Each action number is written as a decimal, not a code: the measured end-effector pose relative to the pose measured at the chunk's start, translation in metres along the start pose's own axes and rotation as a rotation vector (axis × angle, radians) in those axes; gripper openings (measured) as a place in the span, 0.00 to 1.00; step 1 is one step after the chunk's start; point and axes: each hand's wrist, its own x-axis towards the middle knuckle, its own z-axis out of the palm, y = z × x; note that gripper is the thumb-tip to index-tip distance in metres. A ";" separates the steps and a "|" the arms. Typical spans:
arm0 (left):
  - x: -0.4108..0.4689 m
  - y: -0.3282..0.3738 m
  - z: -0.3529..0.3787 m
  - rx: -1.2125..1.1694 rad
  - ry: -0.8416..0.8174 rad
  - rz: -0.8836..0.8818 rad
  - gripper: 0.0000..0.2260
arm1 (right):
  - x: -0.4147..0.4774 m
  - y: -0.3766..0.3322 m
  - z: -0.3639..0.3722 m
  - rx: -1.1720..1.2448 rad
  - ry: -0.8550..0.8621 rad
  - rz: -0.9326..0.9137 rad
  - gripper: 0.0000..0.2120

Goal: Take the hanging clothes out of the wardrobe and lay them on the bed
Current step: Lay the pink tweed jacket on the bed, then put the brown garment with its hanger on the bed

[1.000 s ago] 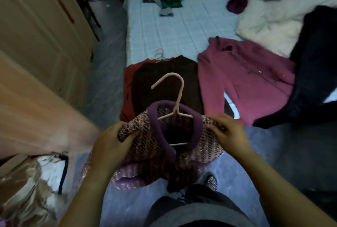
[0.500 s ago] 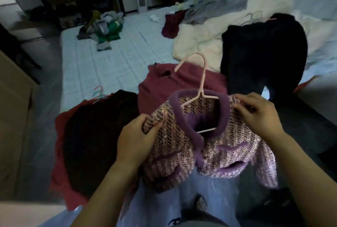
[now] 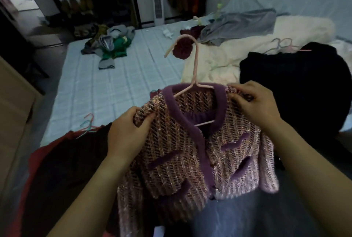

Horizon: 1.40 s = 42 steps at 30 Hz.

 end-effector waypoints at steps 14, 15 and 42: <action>0.178 -0.102 0.116 0.350 -0.166 -0.154 0.13 | 0.156 0.126 0.188 -0.136 -0.474 0.053 0.15; 0.182 -0.113 0.123 0.369 -0.188 -0.160 0.16 | 0.159 0.135 0.203 -0.159 -0.524 0.062 0.16; 0.110 -0.453 -0.077 0.526 -0.443 -0.493 0.17 | 0.017 -0.124 0.544 -0.020 -1.104 0.009 0.27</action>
